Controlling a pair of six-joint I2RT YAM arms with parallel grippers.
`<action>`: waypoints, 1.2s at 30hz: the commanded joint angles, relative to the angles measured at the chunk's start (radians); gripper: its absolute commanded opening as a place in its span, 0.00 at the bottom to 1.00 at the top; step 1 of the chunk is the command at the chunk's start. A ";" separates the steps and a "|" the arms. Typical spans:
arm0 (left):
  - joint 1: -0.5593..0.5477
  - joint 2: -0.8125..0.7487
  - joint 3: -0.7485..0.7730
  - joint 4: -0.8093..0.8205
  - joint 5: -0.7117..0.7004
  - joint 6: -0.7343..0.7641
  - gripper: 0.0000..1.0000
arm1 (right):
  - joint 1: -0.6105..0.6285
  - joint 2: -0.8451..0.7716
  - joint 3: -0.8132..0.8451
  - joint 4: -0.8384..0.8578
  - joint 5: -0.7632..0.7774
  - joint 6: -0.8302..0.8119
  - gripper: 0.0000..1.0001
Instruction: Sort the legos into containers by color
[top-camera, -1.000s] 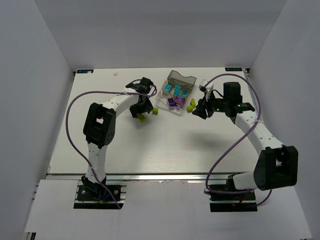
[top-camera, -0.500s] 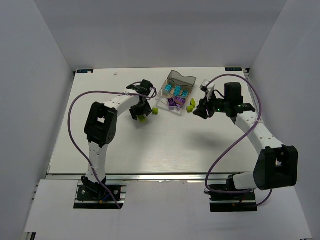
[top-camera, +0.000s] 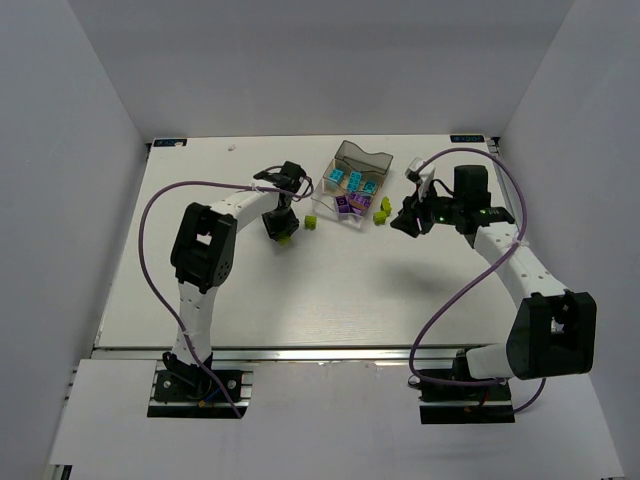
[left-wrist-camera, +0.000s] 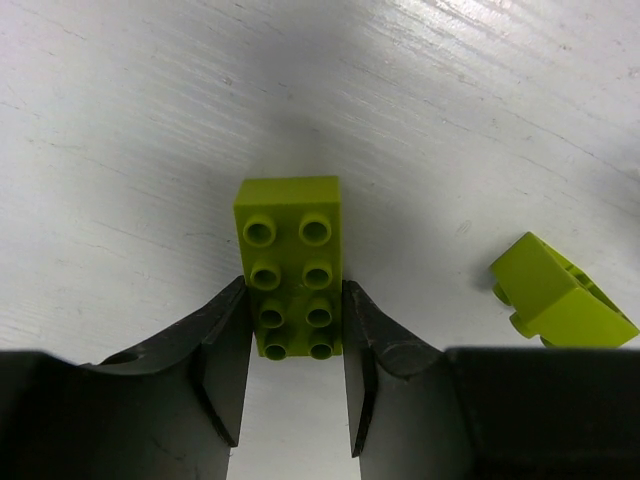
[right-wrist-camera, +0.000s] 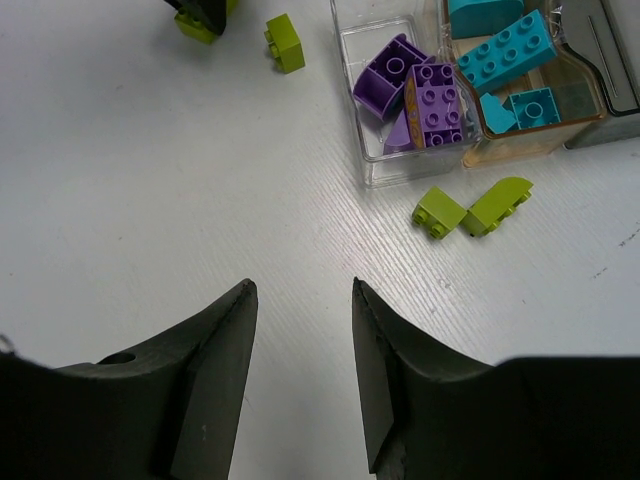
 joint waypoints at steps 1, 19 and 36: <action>0.005 -0.056 -0.022 0.021 -0.021 0.002 0.29 | -0.013 -0.031 0.004 0.013 -0.019 0.008 0.49; -0.039 -0.115 0.243 0.337 0.379 0.116 0.03 | -0.175 -0.070 0.046 0.045 -0.048 0.131 0.00; -0.039 0.306 0.563 0.938 0.466 -0.321 0.03 | -0.203 -0.082 0.032 0.050 -0.048 0.149 0.00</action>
